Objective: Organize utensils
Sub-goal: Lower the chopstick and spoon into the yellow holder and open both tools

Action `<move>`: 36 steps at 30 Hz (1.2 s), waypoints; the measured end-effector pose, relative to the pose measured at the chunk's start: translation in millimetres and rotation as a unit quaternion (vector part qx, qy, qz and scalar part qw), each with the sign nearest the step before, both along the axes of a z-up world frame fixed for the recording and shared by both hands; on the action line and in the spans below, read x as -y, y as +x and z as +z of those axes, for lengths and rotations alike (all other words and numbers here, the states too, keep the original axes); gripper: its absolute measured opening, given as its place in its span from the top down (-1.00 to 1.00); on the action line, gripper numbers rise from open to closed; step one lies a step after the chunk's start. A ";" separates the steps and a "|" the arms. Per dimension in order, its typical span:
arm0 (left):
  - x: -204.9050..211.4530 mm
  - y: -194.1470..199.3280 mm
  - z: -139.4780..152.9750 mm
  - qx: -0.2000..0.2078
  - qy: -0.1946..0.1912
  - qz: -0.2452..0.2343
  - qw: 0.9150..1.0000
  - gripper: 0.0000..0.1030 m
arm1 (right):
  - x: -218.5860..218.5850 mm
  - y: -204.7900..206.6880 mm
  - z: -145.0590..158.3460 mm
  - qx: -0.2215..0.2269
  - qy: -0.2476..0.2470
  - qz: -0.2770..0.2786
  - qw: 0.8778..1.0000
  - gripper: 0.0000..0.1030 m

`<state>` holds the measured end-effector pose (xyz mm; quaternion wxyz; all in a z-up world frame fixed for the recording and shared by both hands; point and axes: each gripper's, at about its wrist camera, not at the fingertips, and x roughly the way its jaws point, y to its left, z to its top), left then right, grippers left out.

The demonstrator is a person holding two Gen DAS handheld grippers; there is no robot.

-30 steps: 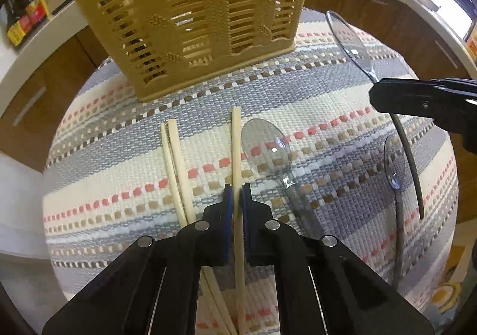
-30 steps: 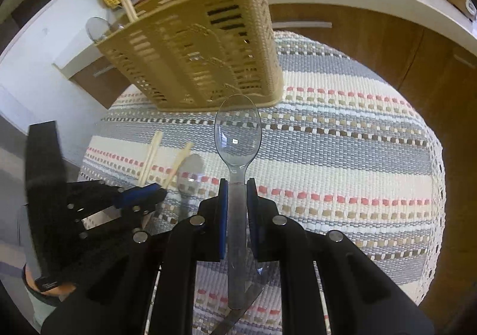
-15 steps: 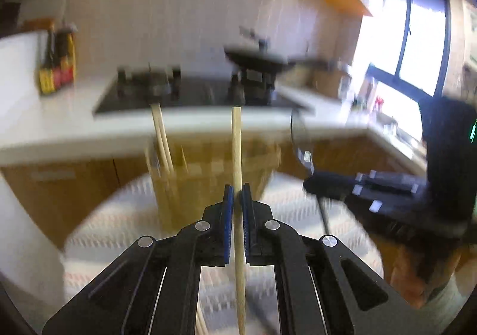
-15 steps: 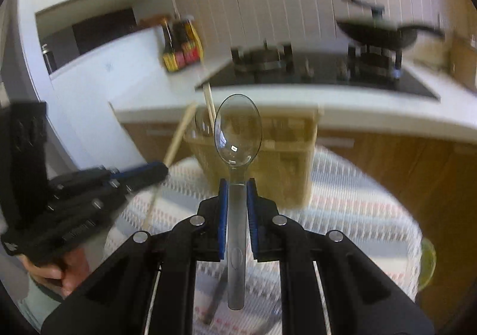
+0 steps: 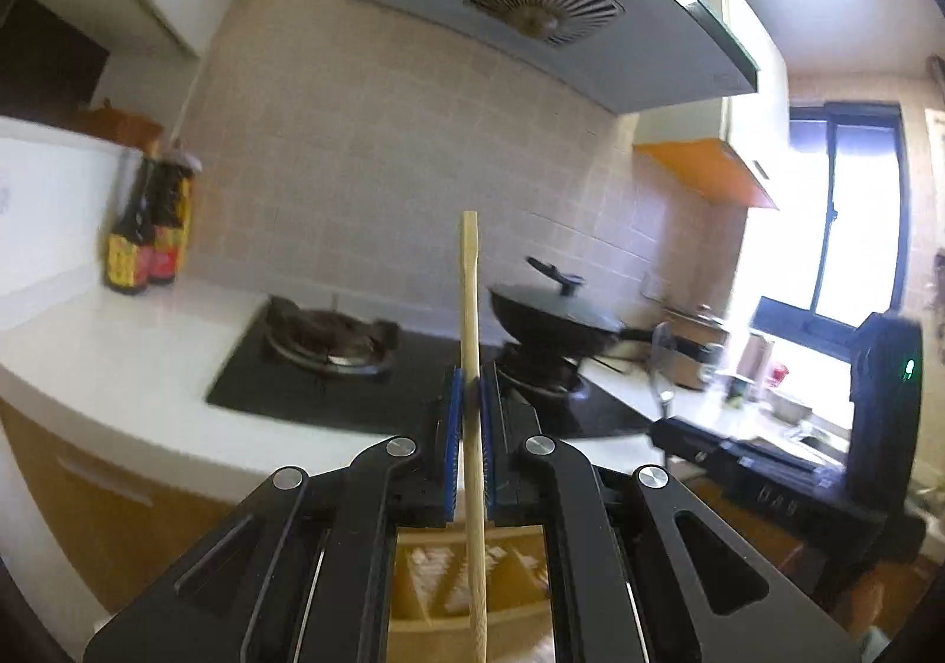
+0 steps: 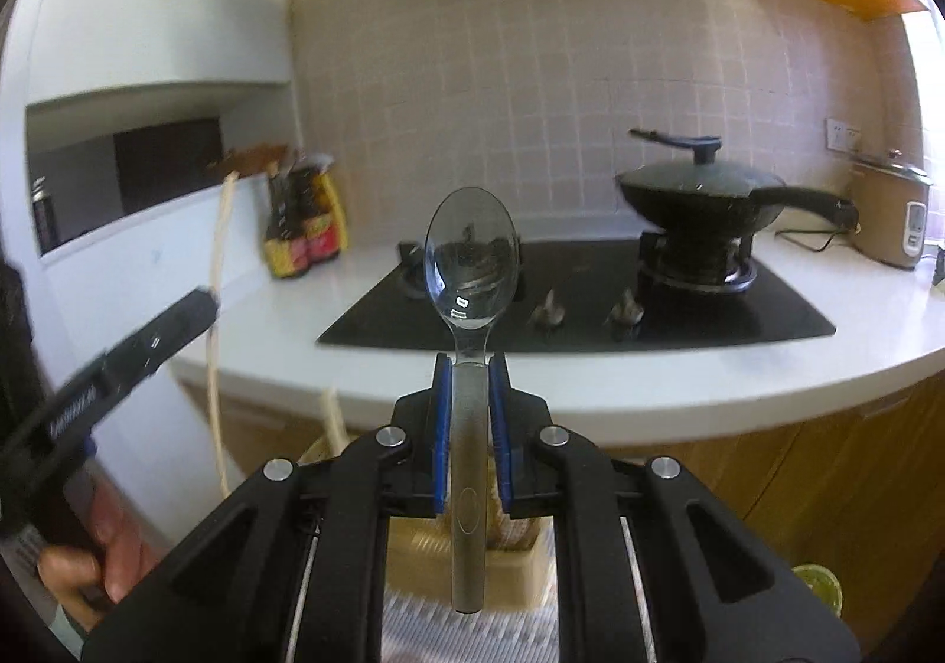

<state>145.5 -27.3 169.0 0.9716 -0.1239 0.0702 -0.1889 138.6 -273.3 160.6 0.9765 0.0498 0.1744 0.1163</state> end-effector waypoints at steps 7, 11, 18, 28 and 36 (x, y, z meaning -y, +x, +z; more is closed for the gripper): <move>3.5 39.0 -24.1 0.003 0.018 0.046 0.999 0.92 | 1.2 43.0 -17.5 -0.014 0.015 -0.008 1.000 0.80; 1.1 47.9 -40.2 -0.002 0.015 0.054 0.998 0.92 | -1.0 53.0 -31.3 -0.017 0.014 -0.017 1.000 0.80; 1.5 53.0 -56.5 -0.001 0.025 0.065 0.998 0.92 | 0.6 57.0 -47.6 -0.014 0.013 -0.031 0.999 0.80; -4.9 36.0 -67.4 -0.015 0.024 0.038 0.999 0.57 | 0.5 28.8 -54.6 -0.010 0.002 -0.022 1.000 0.27; -36.1 -6.7 -60.4 -0.032 -0.005 0.018 0.999 0.36 | 12.0 -33.3 -48.2 -0.030 0.000 -0.031 0.999 0.08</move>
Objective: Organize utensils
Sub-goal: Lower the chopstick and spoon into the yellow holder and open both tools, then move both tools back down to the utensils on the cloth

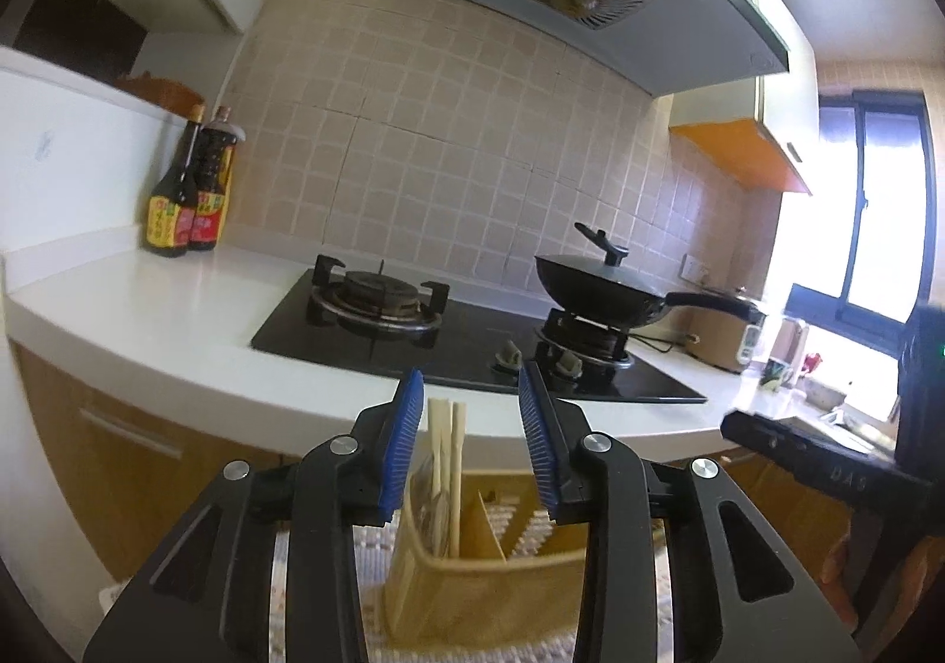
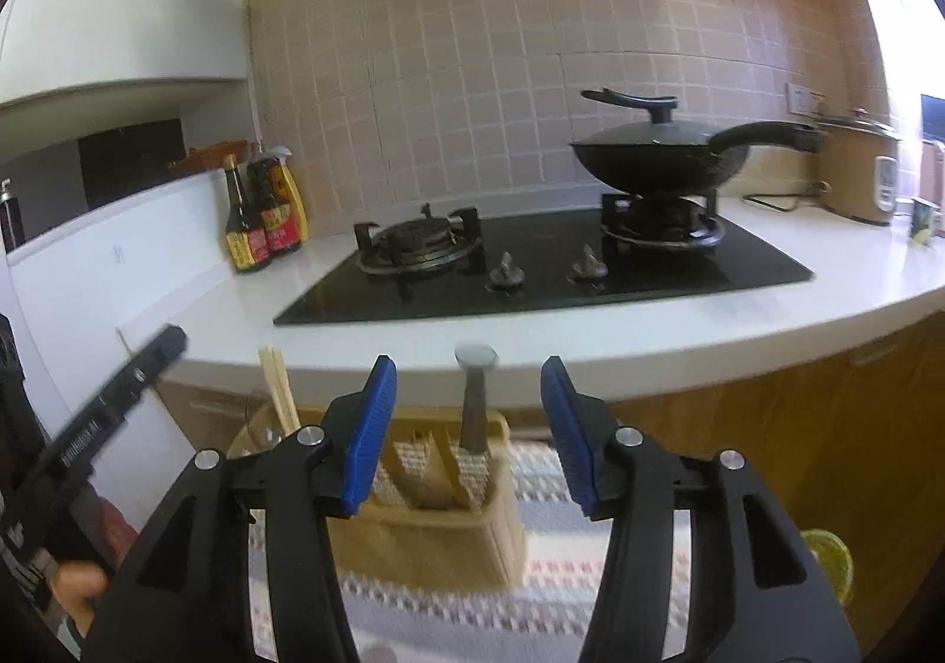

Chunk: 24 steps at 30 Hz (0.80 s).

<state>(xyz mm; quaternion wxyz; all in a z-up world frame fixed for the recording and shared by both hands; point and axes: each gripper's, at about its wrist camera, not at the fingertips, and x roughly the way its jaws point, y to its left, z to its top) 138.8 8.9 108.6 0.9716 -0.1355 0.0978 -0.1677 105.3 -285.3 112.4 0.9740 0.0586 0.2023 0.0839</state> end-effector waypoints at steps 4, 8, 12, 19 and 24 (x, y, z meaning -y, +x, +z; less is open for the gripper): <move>-15.0 -18.4 1.8 -0.008 -0.009 0.000 1.000 0.36 | -0.5 -19.2 -4.5 -0.029 -0.006 0.014 0.999 0.08; -22.4 -31.6 7.0 -0.011 -0.004 0.002 1.000 0.36 | 2.5 -31.1 -0.7 -0.037 -0.006 0.014 0.999 0.08; -22.3 -37.2 12.5 -0.012 0.012 0.002 1.000 0.33 | 6.5 -32.8 9.5 -0.052 -0.011 0.014 0.998 0.08; -23.7 -38.8 6.9 -0.029 0.019 -0.008 0.999 0.31 | 18.0 -41.2 13.3 -0.067 0.001 0.025 0.997 0.08; -27.7 -41.6 -4.6 -0.064 0.023 -0.016 0.998 0.31 | 27.5 -49.9 -6.1 -0.120 -0.013 0.006 0.993 0.08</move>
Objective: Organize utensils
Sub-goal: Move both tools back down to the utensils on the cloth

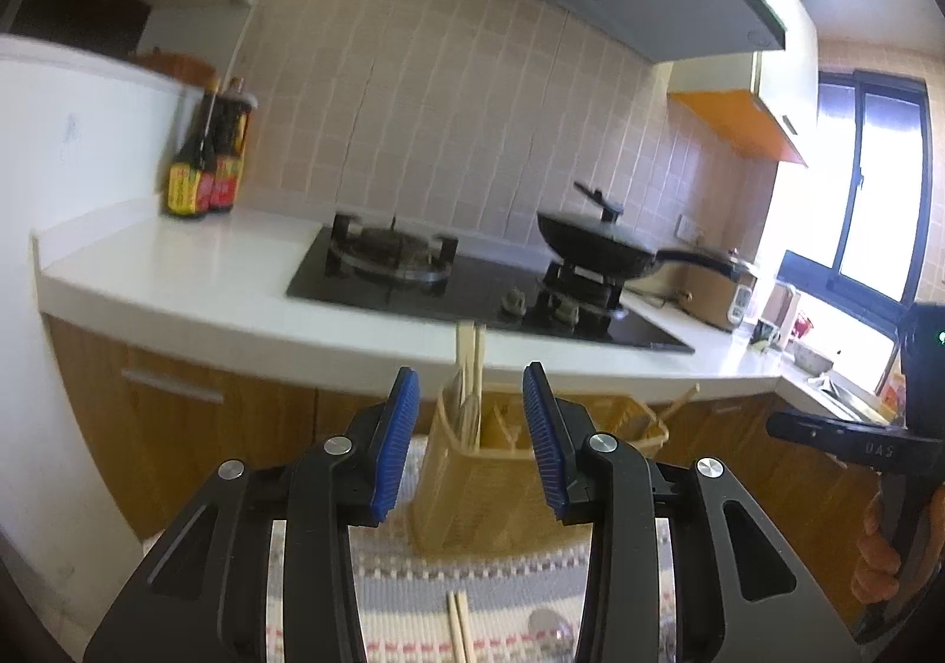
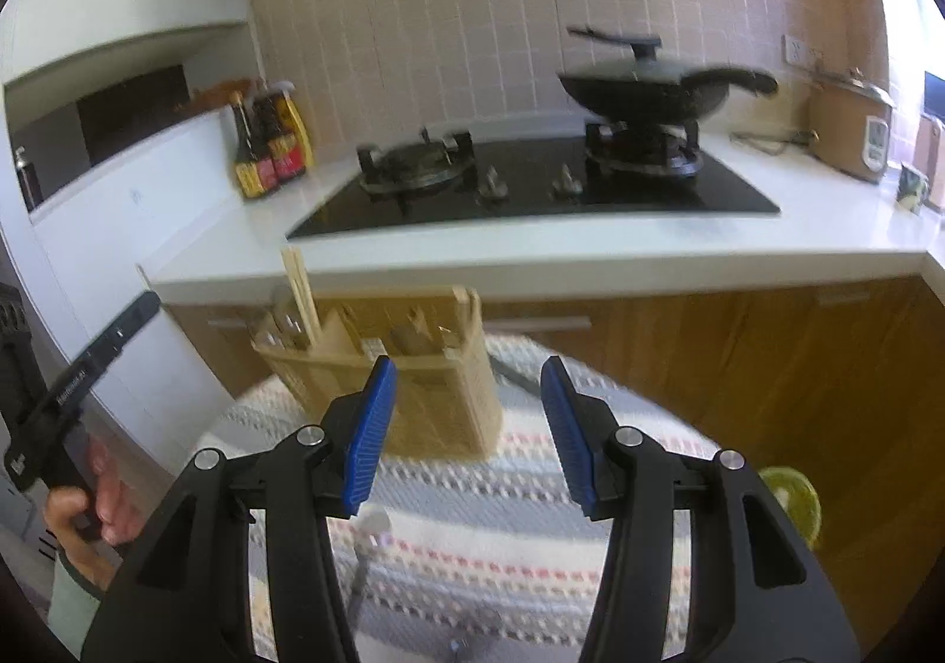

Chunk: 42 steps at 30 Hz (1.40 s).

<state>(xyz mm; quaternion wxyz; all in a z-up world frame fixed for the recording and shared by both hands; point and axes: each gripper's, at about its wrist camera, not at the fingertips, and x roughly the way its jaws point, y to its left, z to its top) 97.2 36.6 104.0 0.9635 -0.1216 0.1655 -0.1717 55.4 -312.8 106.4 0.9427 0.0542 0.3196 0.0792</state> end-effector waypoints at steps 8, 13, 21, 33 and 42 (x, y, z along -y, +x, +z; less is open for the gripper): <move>7.1 12.8 -51.4 -0.167 0.055 -0.054 0.983 0.31 | 8.2 -2.2 -87.3 -0.199 0.038 -0.014 0.979 0.08; 12.4 23.0 -95.4 -0.260 0.096 -0.084 0.957 0.35 | -1.3 -13.8 -135.0 -0.271 0.052 -0.009 0.961 0.21; 25.5 30.2 -140.6 -0.334 0.120 -0.133 0.925 0.35 | -20.4 -32.5 -157.9 -0.307 0.051 -0.010 0.950 0.33; 63.6 32.6 -149.5 -0.323 0.228 -0.118 0.911 0.38 | -59.7 -32.1 -163.7 -0.284 -0.034 -0.027 0.958 0.34; 74.5 31.5 -148.8 -0.321 0.273 -0.136 0.897 0.66 | -99.2 -33.9 -167.9 -0.276 -0.102 -0.027 0.955 0.70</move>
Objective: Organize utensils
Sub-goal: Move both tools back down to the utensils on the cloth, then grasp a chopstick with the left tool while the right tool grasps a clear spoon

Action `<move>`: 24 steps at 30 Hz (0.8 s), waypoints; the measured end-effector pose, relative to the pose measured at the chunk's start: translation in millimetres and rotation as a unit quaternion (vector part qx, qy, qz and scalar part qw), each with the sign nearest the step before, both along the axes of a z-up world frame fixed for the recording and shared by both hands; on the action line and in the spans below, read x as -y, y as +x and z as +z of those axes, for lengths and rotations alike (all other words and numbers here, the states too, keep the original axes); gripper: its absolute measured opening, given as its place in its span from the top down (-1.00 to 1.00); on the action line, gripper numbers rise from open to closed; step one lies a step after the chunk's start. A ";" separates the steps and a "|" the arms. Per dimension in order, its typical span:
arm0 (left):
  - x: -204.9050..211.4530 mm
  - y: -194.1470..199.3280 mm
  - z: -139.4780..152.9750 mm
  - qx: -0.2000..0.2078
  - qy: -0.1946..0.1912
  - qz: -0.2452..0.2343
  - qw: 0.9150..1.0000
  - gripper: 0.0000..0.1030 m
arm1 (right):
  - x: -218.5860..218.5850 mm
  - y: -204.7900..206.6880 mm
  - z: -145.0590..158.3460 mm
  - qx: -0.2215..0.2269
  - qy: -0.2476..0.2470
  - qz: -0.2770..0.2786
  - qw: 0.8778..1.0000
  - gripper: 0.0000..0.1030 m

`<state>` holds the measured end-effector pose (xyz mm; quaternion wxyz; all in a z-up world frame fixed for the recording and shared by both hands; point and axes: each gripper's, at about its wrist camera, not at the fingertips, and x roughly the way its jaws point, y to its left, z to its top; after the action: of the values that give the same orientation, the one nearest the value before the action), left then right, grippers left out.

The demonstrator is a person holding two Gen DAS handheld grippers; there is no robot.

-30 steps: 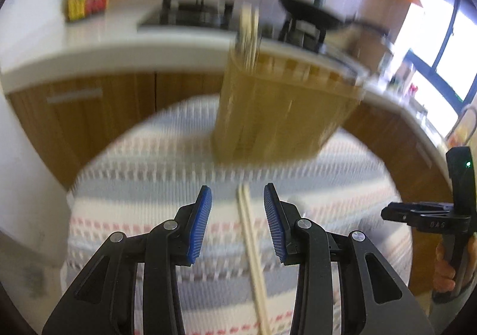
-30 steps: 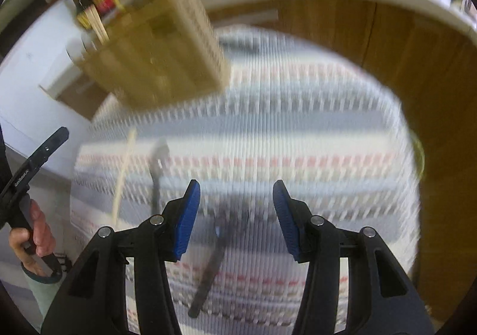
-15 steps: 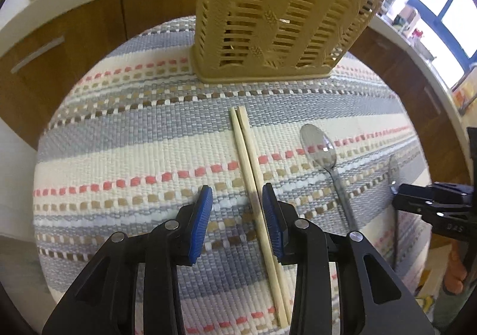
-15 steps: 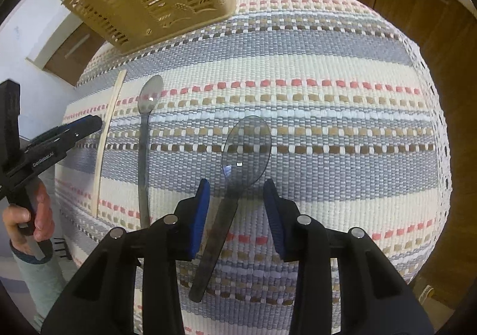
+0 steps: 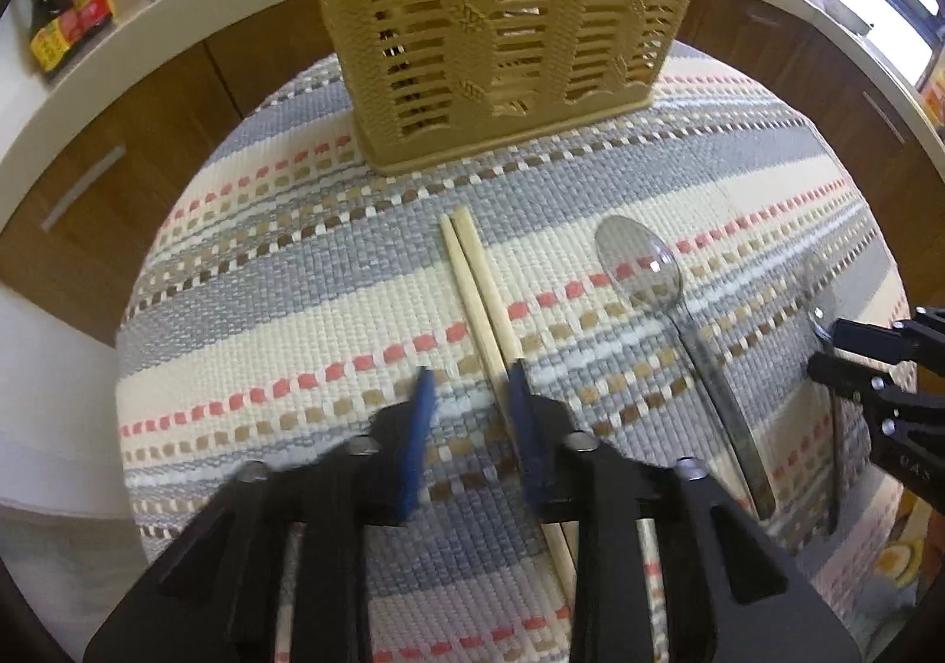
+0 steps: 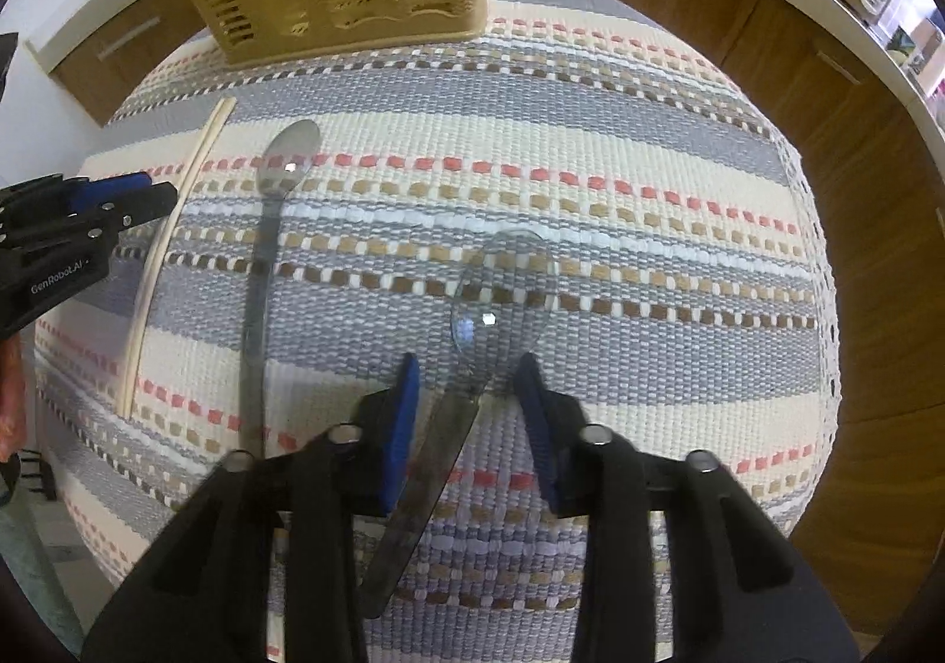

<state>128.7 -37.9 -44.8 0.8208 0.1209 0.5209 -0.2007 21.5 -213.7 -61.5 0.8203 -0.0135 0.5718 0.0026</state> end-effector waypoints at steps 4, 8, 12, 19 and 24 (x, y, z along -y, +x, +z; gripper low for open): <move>-5.5 -2.2 2.3 -0.004 0.009 -0.008 1.000 0.72 | -9.0 5.7 -1.1 -0.010 0.003 0.017 1.000 0.79; -9.7 6.9 0.2 -0.023 0.011 -0.005 1.000 0.57 | 2.0 20.1 -1.6 -0.036 0.032 0.022 0.999 0.79; -7.0 20.4 -0.3 -0.045 0.010 -0.003 0.999 0.45 | 21.5 36.4 -1.0 -0.065 0.057 0.032 0.996 0.79; 13.3 20.2 -1.8 -0.027 0.046 -0.016 0.998 0.86 | 2.0 46.5 1.6 -0.060 -0.003 0.076 0.995 0.80; 18.5 6.3 5.8 0.002 0.014 0.000 1.000 0.93 | -6.2 36.2 15.6 -0.015 0.021 0.092 0.995 0.80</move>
<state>135.0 -56.4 -39.1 0.8202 0.1326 0.5220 -0.1930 57.7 -207.4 -46.0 0.8081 -0.0491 0.5800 0.0902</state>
